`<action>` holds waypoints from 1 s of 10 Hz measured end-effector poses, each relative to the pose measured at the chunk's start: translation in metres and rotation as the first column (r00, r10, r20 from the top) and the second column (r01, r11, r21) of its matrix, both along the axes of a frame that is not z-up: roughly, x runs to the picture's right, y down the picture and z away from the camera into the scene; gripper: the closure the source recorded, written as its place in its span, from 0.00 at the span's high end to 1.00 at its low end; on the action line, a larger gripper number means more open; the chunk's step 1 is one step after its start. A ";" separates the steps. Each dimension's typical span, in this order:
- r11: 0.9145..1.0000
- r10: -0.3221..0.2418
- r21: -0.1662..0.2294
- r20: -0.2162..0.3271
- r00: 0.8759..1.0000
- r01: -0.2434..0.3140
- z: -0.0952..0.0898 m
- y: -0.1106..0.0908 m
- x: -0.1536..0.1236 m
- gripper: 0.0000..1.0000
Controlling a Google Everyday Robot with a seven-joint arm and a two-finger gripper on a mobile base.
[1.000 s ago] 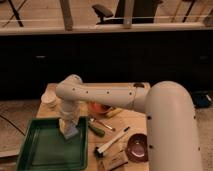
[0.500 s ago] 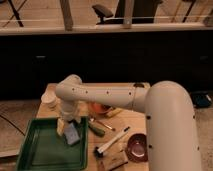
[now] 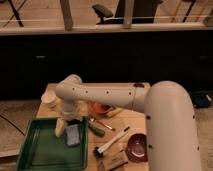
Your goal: Place sponge in tray
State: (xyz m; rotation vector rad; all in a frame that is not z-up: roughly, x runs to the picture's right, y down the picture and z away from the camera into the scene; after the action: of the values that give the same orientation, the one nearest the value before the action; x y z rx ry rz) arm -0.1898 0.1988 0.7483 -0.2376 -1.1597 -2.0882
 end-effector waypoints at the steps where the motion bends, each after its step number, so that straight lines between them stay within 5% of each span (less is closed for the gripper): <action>1: 1.000 -0.001 -0.001 -0.001 1.000 0.001 0.000 0.000 0.000 0.80; 10: 1.000 -0.009 -0.006 -0.003 1.000 0.009 0.001 0.001 -0.002 0.80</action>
State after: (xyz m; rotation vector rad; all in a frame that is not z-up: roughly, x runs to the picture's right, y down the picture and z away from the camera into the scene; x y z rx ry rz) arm -0.1923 0.1993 0.7489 -0.2484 -1.1653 -2.0917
